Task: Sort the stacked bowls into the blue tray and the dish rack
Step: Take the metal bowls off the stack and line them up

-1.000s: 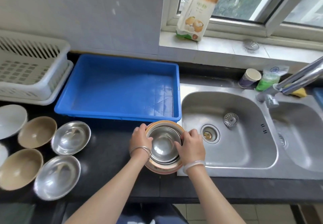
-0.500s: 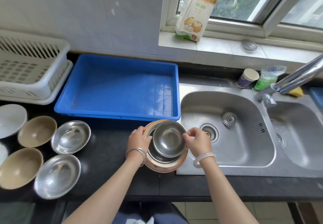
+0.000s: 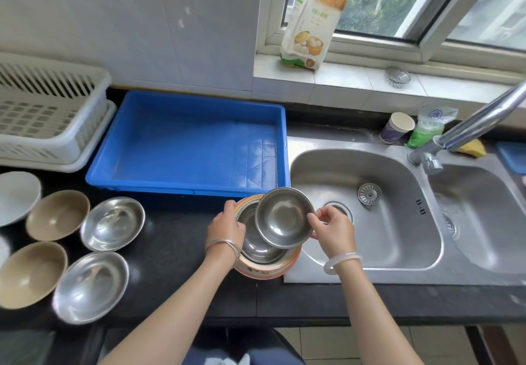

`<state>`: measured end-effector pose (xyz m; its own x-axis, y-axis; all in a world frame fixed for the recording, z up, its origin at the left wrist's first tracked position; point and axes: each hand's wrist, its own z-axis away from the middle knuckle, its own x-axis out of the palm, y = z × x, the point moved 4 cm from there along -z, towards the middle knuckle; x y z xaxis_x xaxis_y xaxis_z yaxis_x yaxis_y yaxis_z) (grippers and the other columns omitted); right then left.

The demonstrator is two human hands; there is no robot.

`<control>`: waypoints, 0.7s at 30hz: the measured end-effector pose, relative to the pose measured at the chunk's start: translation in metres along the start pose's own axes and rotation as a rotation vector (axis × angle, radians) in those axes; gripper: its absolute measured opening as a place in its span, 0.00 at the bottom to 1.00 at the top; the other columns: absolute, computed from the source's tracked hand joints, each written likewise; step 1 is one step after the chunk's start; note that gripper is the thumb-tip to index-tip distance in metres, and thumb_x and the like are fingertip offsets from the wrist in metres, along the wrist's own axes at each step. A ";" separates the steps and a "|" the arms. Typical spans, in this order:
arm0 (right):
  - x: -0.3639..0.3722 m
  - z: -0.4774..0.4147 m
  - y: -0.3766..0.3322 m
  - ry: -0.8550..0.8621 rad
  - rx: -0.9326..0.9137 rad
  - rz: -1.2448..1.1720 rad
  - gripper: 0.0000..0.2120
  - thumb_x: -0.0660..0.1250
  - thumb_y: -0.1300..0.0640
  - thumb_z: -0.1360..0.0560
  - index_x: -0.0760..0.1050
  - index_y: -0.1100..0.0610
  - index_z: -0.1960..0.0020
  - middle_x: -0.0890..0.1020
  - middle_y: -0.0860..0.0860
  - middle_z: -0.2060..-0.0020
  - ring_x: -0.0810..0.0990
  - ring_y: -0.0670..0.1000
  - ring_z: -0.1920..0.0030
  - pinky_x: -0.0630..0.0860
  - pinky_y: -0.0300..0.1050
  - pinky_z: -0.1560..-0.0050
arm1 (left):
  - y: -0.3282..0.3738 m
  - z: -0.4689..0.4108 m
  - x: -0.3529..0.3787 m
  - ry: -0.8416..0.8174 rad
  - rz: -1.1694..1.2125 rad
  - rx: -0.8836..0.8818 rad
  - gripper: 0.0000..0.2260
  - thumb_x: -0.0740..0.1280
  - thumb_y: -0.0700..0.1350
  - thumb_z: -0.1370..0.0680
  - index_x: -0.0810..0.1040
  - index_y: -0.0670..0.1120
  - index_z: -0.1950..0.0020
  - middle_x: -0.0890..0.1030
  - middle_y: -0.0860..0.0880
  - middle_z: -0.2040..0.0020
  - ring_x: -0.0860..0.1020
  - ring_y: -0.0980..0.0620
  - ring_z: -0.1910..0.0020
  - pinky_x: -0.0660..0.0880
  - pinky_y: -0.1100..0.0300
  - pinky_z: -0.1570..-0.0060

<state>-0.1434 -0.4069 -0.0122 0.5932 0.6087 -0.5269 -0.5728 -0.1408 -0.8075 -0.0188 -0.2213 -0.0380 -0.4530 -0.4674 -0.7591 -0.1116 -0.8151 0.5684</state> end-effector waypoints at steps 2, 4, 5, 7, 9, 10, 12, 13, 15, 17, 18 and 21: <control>-0.003 0.000 -0.002 -0.002 -0.002 -0.024 0.09 0.68 0.60 0.29 0.72 0.56 0.67 0.76 0.48 0.71 0.77 0.39 0.75 0.83 0.50 0.60 | 0.002 0.002 -0.004 0.016 -0.002 0.020 0.12 0.59 0.39 0.24 0.68 0.47 0.41 0.78 0.46 0.54 0.76 0.47 0.58 0.73 0.56 0.63; -0.005 -0.001 -0.003 -0.006 -0.001 -0.057 0.10 0.68 0.62 0.29 0.72 0.56 0.67 0.76 0.49 0.71 0.77 0.42 0.73 0.83 0.43 0.64 | 0.004 0.002 -0.009 0.069 -0.028 0.054 0.09 0.61 0.41 0.25 0.72 0.46 0.44 0.78 0.46 0.50 0.76 0.47 0.53 0.75 0.56 0.56; -0.007 -0.001 -0.004 -0.007 0.002 -0.076 0.10 0.68 0.62 0.29 0.72 0.57 0.67 0.76 0.50 0.71 0.76 0.44 0.71 0.82 0.40 0.67 | 0.005 0.003 -0.011 0.107 -0.038 0.069 0.09 0.62 0.42 0.25 0.74 0.46 0.45 0.77 0.47 0.47 0.74 0.47 0.50 0.74 0.58 0.54; -0.009 -0.002 -0.003 -0.011 0.012 -0.114 0.10 0.68 0.63 0.29 0.72 0.57 0.68 0.75 0.50 0.71 0.75 0.46 0.70 0.81 0.38 0.69 | 0.007 0.004 -0.016 0.172 -0.024 0.082 0.08 0.64 0.42 0.25 0.77 0.45 0.47 0.76 0.48 0.46 0.73 0.48 0.48 0.69 0.61 0.54; -0.011 -0.003 -0.004 -0.025 0.025 -0.147 0.10 0.68 0.64 0.29 0.72 0.58 0.67 0.75 0.51 0.72 0.75 0.47 0.69 0.81 0.39 0.68 | 0.009 0.004 -0.019 0.190 0.006 0.079 0.06 0.63 0.41 0.25 0.78 0.44 0.51 0.77 0.47 0.50 0.75 0.48 0.52 0.70 0.60 0.58; -0.012 -0.004 -0.004 -0.034 0.029 -0.161 0.09 0.68 0.64 0.29 0.72 0.58 0.67 0.76 0.51 0.72 0.75 0.48 0.69 0.80 0.40 0.68 | 0.010 0.005 -0.020 0.186 0.023 0.069 0.05 0.63 0.41 0.25 0.78 0.44 0.53 0.78 0.47 0.52 0.76 0.48 0.54 0.71 0.60 0.60; -0.013 -0.005 -0.007 -0.060 0.037 -0.204 0.06 0.68 0.64 0.29 0.75 0.58 0.63 0.79 0.52 0.70 0.77 0.47 0.68 0.79 0.39 0.68 | 0.010 0.005 -0.025 0.185 0.066 0.039 0.05 0.63 0.41 0.25 0.79 0.45 0.53 0.79 0.48 0.54 0.77 0.48 0.56 0.73 0.59 0.61; -0.014 -0.006 -0.010 -0.076 0.038 -0.234 0.04 0.68 0.64 0.29 0.77 0.57 0.61 0.81 0.52 0.69 0.79 0.46 0.68 0.79 0.37 0.69 | 0.008 0.006 -0.029 0.195 0.088 0.028 0.05 0.63 0.42 0.25 0.79 0.45 0.53 0.80 0.48 0.54 0.78 0.49 0.57 0.74 0.58 0.60; -0.014 -0.008 -0.016 -0.102 0.029 -0.274 0.04 0.68 0.65 0.29 0.79 0.57 0.57 0.83 0.52 0.67 0.81 0.45 0.68 0.78 0.36 0.69 | 0.004 0.007 -0.039 0.225 0.123 0.014 0.05 0.64 0.42 0.25 0.79 0.45 0.54 0.81 0.48 0.55 0.78 0.49 0.58 0.76 0.57 0.60; -0.013 -0.010 -0.026 -0.133 0.012 -0.293 0.06 0.68 0.65 0.29 0.80 0.56 0.57 0.84 0.51 0.67 0.82 0.44 0.68 0.78 0.37 0.69 | -0.001 0.010 -0.051 0.267 0.155 -0.004 0.05 0.64 0.43 0.25 0.79 0.46 0.55 0.82 0.50 0.57 0.78 0.50 0.60 0.75 0.58 0.62; -0.011 -0.010 -0.032 -0.153 0.001 -0.294 0.06 0.68 0.65 0.29 0.81 0.55 0.57 0.84 0.51 0.67 0.82 0.44 0.68 0.78 0.37 0.68 | -0.006 0.012 -0.058 0.289 0.169 -0.015 0.04 0.65 0.43 0.25 0.79 0.46 0.55 0.82 0.51 0.58 0.77 0.51 0.61 0.73 0.60 0.64; 0.001 -0.010 -0.052 -0.209 -0.043 -0.277 0.07 0.69 0.64 0.30 0.81 0.54 0.59 0.84 0.52 0.66 0.82 0.46 0.66 0.79 0.39 0.67 | -0.024 0.021 -0.080 0.340 0.215 -0.062 0.04 0.65 0.42 0.26 0.79 0.48 0.58 0.80 0.55 0.62 0.76 0.55 0.64 0.67 0.65 0.69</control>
<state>-0.1072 -0.4068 0.0261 0.5914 0.7745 -0.2244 -0.3796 0.0219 -0.9249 0.0021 -0.1572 0.0160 -0.1412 -0.7076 -0.6923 0.0119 -0.7005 0.7136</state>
